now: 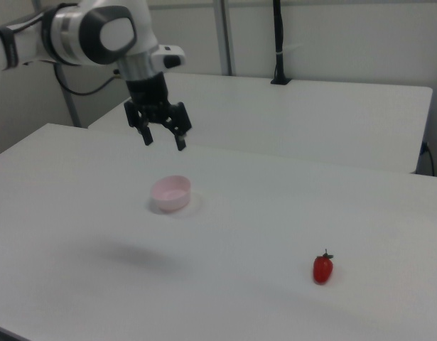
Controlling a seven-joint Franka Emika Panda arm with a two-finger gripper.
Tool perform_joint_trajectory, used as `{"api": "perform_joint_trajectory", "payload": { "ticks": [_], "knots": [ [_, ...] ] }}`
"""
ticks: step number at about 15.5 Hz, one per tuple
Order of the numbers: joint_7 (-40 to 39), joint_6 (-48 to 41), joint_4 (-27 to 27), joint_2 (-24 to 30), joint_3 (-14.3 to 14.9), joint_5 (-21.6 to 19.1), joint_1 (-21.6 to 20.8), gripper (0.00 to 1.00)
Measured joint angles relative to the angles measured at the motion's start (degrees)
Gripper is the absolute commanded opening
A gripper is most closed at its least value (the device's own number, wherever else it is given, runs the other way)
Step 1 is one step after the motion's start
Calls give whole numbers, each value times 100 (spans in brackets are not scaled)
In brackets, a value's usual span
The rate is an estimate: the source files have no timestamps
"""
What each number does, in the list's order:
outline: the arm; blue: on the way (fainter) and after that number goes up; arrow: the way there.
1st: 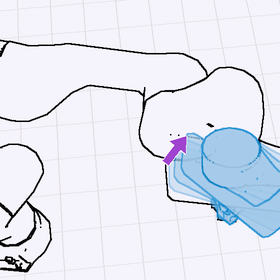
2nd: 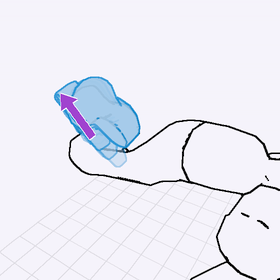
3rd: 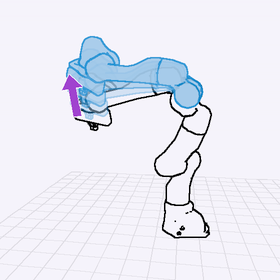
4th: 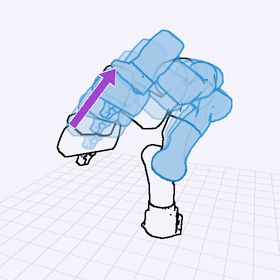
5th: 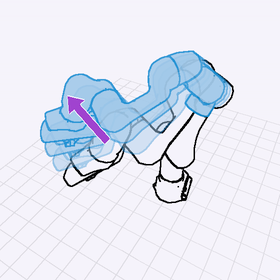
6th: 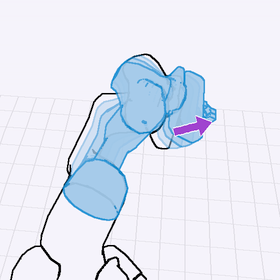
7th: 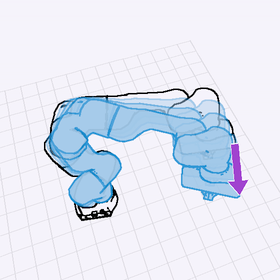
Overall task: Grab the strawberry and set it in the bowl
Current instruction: 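Move the open gripper over the red strawberry and lower it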
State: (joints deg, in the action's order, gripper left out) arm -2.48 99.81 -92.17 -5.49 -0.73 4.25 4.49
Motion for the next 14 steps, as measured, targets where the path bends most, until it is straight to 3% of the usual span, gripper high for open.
{"api": "perform_joint_trajectory", "payload": {
  "ticks": [7,14],
  "knots": [
    [-1369,880,85,-885,35,1,996,100],
    [-1732,1889,295,-1840,57,1,1909,96]
  ]
}}
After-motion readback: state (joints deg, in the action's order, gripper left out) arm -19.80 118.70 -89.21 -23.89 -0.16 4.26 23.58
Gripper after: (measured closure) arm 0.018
